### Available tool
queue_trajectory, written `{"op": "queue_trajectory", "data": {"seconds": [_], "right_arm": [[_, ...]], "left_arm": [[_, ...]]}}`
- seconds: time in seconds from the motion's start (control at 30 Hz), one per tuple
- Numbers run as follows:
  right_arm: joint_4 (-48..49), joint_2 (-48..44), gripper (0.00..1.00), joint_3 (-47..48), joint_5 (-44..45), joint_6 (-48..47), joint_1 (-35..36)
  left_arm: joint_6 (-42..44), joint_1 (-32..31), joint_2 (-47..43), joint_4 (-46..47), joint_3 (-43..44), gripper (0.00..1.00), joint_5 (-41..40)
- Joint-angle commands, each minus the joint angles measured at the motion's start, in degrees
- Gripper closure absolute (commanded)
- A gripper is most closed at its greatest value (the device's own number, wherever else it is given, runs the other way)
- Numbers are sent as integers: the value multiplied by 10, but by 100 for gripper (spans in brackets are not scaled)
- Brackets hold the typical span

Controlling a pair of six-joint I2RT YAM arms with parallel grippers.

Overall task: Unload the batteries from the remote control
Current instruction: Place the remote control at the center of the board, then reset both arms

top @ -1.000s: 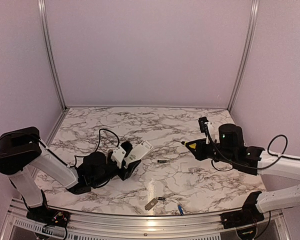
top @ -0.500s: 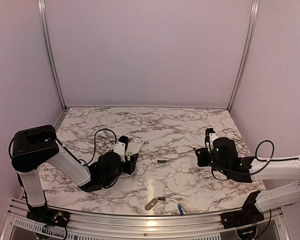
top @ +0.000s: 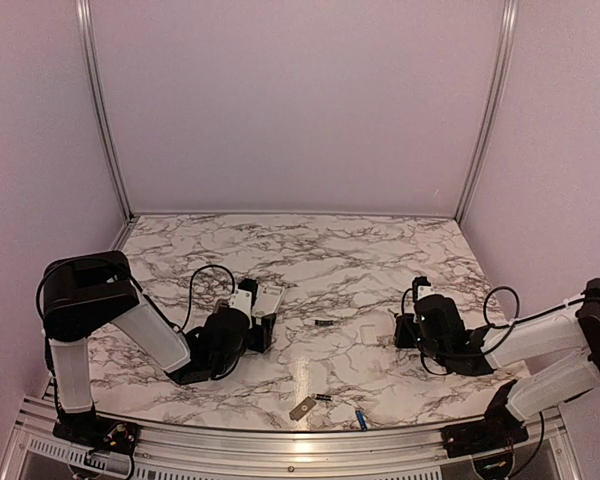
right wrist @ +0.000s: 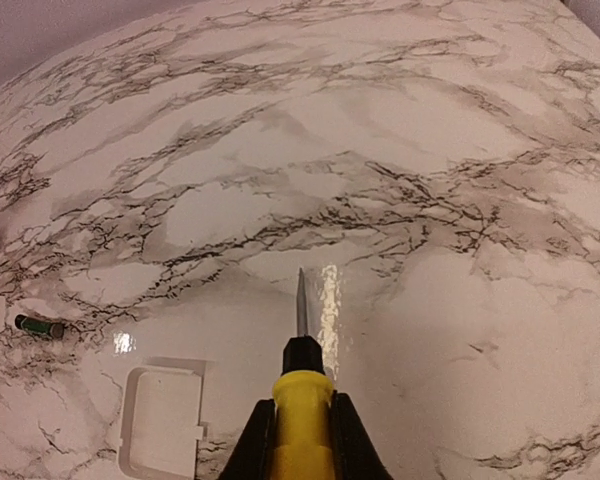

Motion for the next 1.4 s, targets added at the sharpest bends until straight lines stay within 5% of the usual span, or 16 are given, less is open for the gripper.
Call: {"op": "queue_trajectory", "data": {"seconds": [0.0, 0.6, 1.03, 1.37], "right_arm": [[37, 15, 92, -10, 17, 20, 1], [59, 26, 70, -36, 16, 35, 1], [17, -4, 61, -2, 18, 15, 2], [-15, -48, 20, 44, 26, -29, 2]], "left_arm": [[-8, 4, 17, 10, 12, 69, 4], [-7, 5, 18, 42, -6, 22, 4], [14, 5, -18, 71, -35, 5, 23], [44, 5, -66, 76, -60, 1, 23]]}}
